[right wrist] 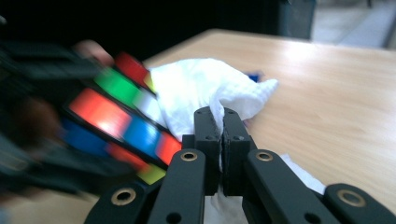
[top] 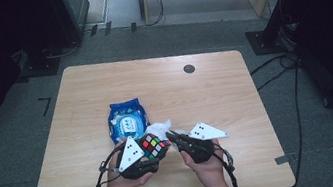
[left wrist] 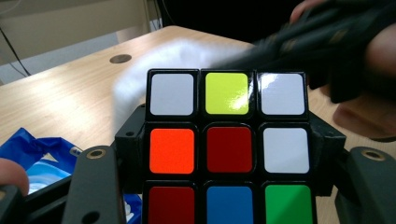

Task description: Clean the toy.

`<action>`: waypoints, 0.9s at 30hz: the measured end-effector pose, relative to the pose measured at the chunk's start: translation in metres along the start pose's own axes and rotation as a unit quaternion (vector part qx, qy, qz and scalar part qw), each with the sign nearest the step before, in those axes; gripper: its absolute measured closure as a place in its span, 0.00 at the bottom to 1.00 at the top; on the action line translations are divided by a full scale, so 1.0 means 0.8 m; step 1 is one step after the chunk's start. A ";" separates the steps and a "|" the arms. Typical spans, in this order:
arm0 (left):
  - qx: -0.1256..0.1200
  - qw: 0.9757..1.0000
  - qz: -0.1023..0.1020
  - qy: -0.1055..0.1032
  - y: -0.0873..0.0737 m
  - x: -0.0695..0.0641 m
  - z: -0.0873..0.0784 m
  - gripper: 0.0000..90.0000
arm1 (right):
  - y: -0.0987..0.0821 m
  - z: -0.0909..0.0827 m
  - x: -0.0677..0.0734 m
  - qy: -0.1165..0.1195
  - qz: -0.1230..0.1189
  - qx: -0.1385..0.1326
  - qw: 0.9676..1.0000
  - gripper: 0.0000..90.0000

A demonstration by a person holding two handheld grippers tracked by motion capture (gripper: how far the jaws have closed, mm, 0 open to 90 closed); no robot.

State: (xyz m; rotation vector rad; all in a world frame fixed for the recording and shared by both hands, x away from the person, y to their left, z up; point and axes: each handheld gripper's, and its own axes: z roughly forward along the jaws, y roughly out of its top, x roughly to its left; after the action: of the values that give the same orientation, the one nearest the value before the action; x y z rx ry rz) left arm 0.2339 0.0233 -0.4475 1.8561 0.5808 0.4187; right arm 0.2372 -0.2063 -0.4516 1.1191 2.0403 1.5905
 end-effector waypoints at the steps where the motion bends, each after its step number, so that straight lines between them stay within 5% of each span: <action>1: -0.006 1.000 -0.005 -0.001 0.001 0.002 -0.002 0.38 | -0.005 0.004 -0.004 -0.012 -0.009 0.017 1.000 0.98; 3: -0.012 1.000 -0.007 0.006 0.003 0.006 -0.006 0.38 | -0.015 0.011 -0.017 -0.031 -0.014 0.042 0.999 0.98; 6: -0.007 1.000 -0.009 0.020 0.000 0.012 -0.009 0.38 | -0.022 0.004 -0.051 -0.076 0.014 0.049 0.996 0.99; 9: -0.009 1.000 -0.020 0.022 -0.002 0.017 -0.009 0.38 | -0.024 -0.013 -0.084 -0.131 0.035 0.052 0.989 0.98; 13: -0.006 1.000 -0.017 0.021 -0.003 0.017 -0.005 0.38 | -0.034 -0.022 -0.111 -0.171 0.065 0.069 0.981 0.96; 21: -0.001 1.000 -0.016 0.018 -0.005 0.015 -0.001 0.38 | -0.035 -0.017 -0.109 -0.171 0.053 0.074 0.981 0.94; 27: -0.002 1.000 -0.020 0.020 -0.006 0.017 -0.002 0.38 | -0.031 -0.018 -0.109 -0.179 0.073 0.064 0.979 0.52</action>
State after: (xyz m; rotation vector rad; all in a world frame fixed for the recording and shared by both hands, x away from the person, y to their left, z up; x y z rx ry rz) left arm 0.2433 0.0341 -0.4512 1.8328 0.6418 0.4318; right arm 0.2744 -0.2819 -0.4876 1.5101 1.8753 1.2200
